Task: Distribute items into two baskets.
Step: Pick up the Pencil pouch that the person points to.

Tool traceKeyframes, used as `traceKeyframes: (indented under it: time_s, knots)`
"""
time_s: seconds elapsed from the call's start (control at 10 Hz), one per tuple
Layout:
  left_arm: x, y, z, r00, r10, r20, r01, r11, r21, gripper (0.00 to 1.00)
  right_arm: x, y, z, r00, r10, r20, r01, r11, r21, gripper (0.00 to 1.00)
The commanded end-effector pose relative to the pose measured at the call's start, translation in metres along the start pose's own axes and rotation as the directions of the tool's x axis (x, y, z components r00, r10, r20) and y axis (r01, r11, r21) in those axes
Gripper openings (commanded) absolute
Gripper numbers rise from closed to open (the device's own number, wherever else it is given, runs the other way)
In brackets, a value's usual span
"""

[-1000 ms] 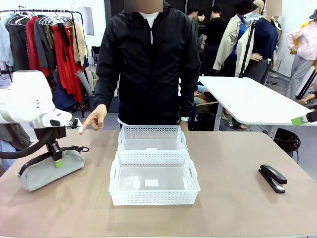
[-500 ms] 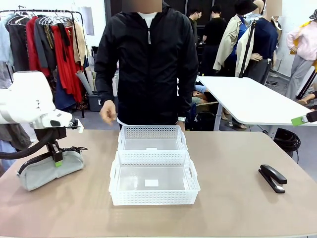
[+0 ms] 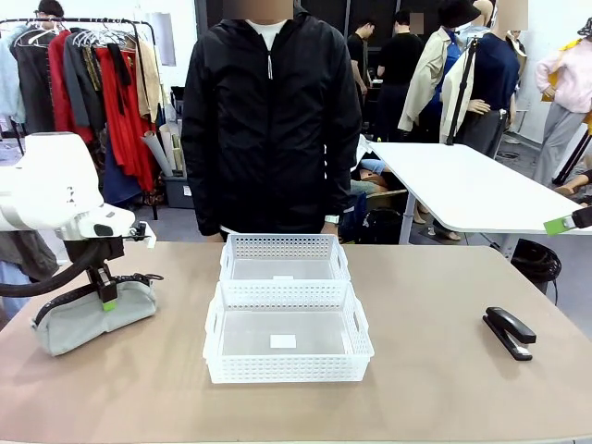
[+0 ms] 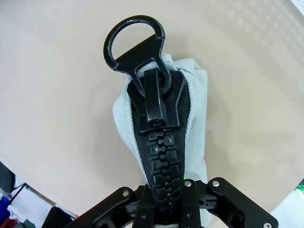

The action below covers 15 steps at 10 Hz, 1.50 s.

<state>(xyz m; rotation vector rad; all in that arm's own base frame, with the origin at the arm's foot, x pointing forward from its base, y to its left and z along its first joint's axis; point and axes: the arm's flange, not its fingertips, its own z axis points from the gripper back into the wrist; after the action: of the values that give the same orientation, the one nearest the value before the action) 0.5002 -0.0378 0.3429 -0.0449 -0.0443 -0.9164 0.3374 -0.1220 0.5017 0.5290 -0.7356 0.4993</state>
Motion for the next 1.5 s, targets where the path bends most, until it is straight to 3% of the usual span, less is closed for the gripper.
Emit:
traceKeyframes:
  time_s: [0.0,0.8,1.2,1.4]
  knots:
    - [0.003,-0.005,0.020,0.998,-0.063,0.008,0.063,0.998,0.001,0.00,0.000,0.000,0.000,1.000,0.002,0.003,-0.002,1.000,0.004,1.00]
    - [-0.019,-0.056,0.221,0.948,-0.315,-0.038,0.317,0.930,0.185,0.00,0.000,0.000,0.000,1.000,0.002,0.003,-0.002,1.000,0.004,1.00]
    - [-0.015,-0.063,0.238,0.932,-0.362,0.003,0.354,0.914,0.198,0.00,0.000,0.000,0.000,1.000,0.002,0.003,-0.002,1.000,0.004,1.00]
    - [-0.012,-0.069,0.238,0.946,-0.324,-0.019,0.320,0.924,0.207,0.00,0.000,0.000,0.000,1.000,0.002,0.003,-0.002,1.000,0.004,1.00]
